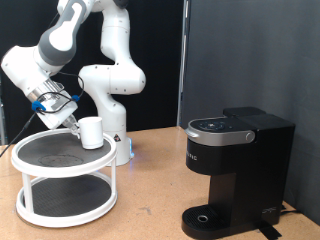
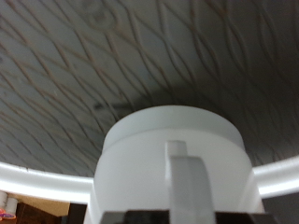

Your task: Make a cup of coffee with the keurig machine

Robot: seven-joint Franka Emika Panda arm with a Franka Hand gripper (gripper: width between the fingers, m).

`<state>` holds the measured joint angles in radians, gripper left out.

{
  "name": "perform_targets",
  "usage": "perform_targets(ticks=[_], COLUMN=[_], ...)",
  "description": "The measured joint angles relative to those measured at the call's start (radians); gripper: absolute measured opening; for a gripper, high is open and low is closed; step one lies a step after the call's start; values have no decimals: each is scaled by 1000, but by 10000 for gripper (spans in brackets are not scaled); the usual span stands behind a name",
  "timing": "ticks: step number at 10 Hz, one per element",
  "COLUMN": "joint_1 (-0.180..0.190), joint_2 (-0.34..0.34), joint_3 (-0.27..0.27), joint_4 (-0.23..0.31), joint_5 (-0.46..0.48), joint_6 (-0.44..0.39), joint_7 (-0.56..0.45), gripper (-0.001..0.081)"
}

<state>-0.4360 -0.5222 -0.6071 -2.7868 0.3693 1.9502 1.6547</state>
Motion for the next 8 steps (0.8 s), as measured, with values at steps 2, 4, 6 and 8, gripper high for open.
perform_targets(ticks=[2, 4, 6, 8], joint_1=[-6, -11, -11, -10], joint_2=[-16, -43, -57, -59], joint_3=[2, 5, 5, 10], joint_4=[46, 89, 102, 79], joint_5=[0, -29, -47, 11], joint_6=[-117, -202, -229, -202], joint_7=[64, 92, 92, 108], gripper=[2, 2, 2, 1])
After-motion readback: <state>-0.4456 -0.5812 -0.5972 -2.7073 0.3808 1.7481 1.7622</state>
